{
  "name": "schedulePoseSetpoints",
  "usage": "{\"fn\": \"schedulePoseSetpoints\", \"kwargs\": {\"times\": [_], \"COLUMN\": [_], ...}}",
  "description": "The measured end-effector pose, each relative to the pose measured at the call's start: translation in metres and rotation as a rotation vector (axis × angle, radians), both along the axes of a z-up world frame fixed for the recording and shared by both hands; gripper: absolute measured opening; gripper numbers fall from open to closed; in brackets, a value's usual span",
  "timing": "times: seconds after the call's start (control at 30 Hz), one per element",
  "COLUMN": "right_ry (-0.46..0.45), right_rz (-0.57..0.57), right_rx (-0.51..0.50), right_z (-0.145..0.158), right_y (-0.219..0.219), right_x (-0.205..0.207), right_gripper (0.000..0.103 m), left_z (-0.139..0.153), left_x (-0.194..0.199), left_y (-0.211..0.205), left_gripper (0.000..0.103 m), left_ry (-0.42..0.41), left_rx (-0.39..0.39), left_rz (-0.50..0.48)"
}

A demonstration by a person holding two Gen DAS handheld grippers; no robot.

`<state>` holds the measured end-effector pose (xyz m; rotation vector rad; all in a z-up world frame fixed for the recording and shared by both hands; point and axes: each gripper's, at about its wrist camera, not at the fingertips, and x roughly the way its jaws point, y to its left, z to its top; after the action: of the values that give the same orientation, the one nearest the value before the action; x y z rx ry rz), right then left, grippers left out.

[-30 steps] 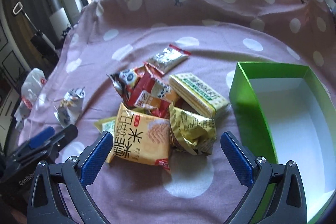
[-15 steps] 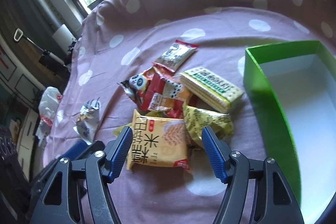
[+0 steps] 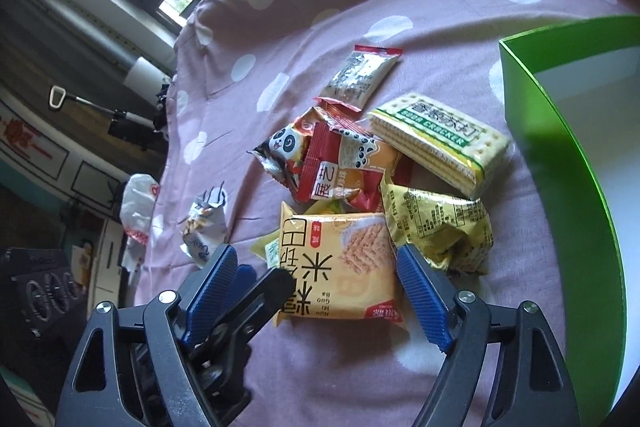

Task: Organize snacks
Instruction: 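Close the right gripper on the yellow rice-cracker bag, then carry the rice-cracker bag into the green box and open the right gripper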

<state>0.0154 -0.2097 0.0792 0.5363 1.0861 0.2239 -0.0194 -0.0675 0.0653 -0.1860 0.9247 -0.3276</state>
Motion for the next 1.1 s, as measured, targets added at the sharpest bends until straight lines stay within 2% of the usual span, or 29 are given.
{"fn": "schedulePoseSetpoints", "kwargs": {"times": [0.2,0.27,0.4,0.47,0.53,0.73,0.93,1.1], "right_ry": [0.104,0.124,0.152,0.136,0.124,0.044,-0.095,-0.173], "right_rz": [-0.026,-0.038,-0.043,-0.036,-0.042,-0.058,-0.08,-0.13], "right_rx": [0.052,0.068,0.08,0.073,0.08,0.068,0.026,0.01], "right_z": [-0.018,-0.024,-0.035,-0.031,-0.028,-0.005,0.037,0.062], "right_y": [-0.005,-0.006,-0.004,-0.004,-0.005,-0.006,-0.013,-0.034], "right_x": [0.003,0.007,0.011,0.009,0.006,-0.005,-0.023,-0.04], "right_gripper": [0.082,0.082,0.072,0.064,0.061,0.061,0.061,0.061], "left_z": [-0.005,-0.008,-0.013,-0.011,-0.008,0.012,0.047,0.064], "left_x": [0.003,0.006,0.007,0.005,0.002,-0.01,-0.032,-0.043], "left_y": [-0.01,-0.012,-0.018,-0.02,-0.021,-0.026,-0.04,-0.061], "left_gripper": [0.037,0.035,0.031,0.031,0.03,0.03,0.03,0.03], "left_ry": [0.012,0.031,0.028,0.015,-0.007,-0.099,-0.24,-0.3], "left_rx": [0.022,0.006,0.044,0.046,0.052,0.048,0.03,0.022], "left_rz": [-0.039,-0.057,-0.067,-0.074,-0.077,-0.091,-0.131,-0.188]}}
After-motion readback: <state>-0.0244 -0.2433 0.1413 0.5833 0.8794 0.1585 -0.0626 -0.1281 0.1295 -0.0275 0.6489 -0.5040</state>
